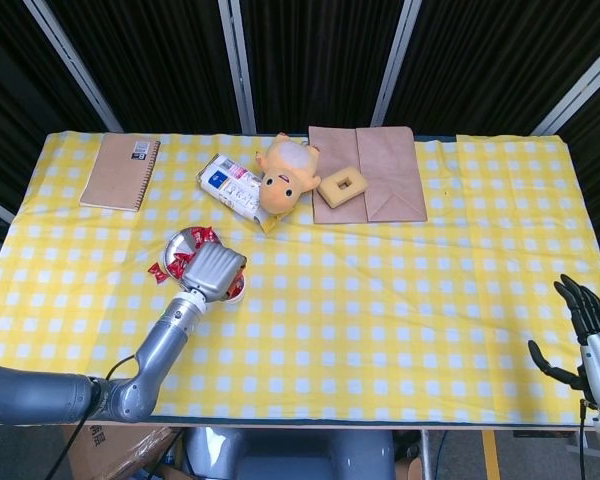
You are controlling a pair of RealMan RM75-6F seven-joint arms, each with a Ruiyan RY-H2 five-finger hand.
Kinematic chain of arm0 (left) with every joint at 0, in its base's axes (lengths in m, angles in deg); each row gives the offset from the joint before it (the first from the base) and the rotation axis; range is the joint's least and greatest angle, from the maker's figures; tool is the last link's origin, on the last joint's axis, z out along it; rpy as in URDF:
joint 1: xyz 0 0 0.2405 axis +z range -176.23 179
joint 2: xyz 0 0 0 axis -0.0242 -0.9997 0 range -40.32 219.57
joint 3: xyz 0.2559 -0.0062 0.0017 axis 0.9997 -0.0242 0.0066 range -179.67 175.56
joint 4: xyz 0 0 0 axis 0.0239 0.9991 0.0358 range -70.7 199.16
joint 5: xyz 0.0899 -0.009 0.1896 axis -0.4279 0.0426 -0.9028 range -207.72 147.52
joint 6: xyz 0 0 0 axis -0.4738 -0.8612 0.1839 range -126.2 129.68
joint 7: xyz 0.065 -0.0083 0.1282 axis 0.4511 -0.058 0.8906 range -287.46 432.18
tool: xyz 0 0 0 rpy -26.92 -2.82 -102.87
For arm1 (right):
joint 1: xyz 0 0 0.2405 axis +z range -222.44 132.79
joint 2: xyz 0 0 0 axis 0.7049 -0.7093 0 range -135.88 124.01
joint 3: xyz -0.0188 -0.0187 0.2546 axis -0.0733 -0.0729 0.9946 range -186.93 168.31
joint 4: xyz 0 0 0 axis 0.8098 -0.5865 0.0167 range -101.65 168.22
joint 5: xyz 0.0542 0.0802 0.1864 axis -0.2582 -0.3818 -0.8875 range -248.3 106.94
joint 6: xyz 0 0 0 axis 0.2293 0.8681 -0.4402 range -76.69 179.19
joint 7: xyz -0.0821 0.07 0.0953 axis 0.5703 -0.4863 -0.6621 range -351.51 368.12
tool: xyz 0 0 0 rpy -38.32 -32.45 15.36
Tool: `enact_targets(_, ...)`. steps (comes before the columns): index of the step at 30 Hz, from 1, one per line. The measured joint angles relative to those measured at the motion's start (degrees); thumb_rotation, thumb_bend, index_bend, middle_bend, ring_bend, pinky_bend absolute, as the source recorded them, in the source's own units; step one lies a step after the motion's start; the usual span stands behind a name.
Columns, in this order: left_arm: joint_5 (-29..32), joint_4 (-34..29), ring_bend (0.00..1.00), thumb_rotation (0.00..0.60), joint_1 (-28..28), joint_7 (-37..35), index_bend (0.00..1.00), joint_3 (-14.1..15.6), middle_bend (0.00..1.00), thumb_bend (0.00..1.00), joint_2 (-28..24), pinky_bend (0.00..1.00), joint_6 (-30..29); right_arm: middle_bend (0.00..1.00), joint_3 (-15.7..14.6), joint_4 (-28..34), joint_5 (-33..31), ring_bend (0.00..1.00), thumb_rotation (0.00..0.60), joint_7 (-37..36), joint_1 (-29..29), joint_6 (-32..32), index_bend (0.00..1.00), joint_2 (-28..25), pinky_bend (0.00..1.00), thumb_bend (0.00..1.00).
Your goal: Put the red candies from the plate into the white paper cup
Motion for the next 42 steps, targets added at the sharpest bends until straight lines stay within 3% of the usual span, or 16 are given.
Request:
enact_targets(7, -0.25, -0.14, 0.90, 0.600, -0.04, -0.95, 0.41, 0.08, 0.36, 0.35, -0.45, 0.95, 0.22, 0.00, -0.03, -0.14, -0.08, 0.00, 0.600, -0.01, -0.04, -0.03, 0.00, 0.10, 0.00, 0.42)
enact_targets(15, -1.90, -2.01, 0.90, 0.600, 0.65, -3.08, 0.31, -0.51, 0.33, 0.27, -2.08, 0.95, -1.04, 0.00, 0.00, -0.26, -0.15, 0.00, 0.600, -0.19, -0.05, 0.00, 0.00, 0.12, 0.00, 0.42)
enact_targets(17, -2.71, -2.76, 0.90, 0.600, 1.22, -4.01, 0.28, -0.81, 0.40, 0.23, -2.82, 0.95, -2.12, 0.00, 0.04, -0.26, -0.16, 0.00, 0.600, -0.27, -0.08, 0.11, 0.00, 0.09, 0.00, 0.42)
enact_targets(21, -4.39, -3.79, 0.94, 0.600, 2.91, -5.80, 0.27, -1.29, 0.75, 0.20, -4.53, 0.95, -5.30, 0.00, 0.03, -0.24, -0.15, 0.00, 0.600, -0.26, -0.06, 0.07, 0.00, 0.11, 0.00, 0.42)
enact_targets(25, -5.01, -3.82, 0.99, 0.600, 4.96, -6.22, 0.30, -1.01, 0.90, 0.20, -6.98, 0.97, -7.79, 0.00, -0.03, -0.20, -0.02, 0.00, 0.600, -0.29, -0.01, 0.05, 0.00, 0.12, 0.00, 0.42)
enact_targets(32, -0.71, 2.40, 1.00, 0.600, 7.03, -6.07, 0.34, 1.60, 0.93, 0.20, -8.15, 0.97, -4.44, 0.00, -0.12, -0.30, 0.07, 0.00, 0.600, -0.13, 0.03, 0.00, 0.00, 0.19, 0.00, 0.42)
enact_targets(42, 3.37, 11.72, 1.00, 0.600, 8.61, -5.44, 0.38, 4.24, 0.93, 0.25, -4.43, 0.97, 0.89, 0.00, -0.02, -0.51, -0.19, 0.00, 0.600, -0.03, 0.09, -0.21, 0.00, 0.35, 0.00, 0.42)
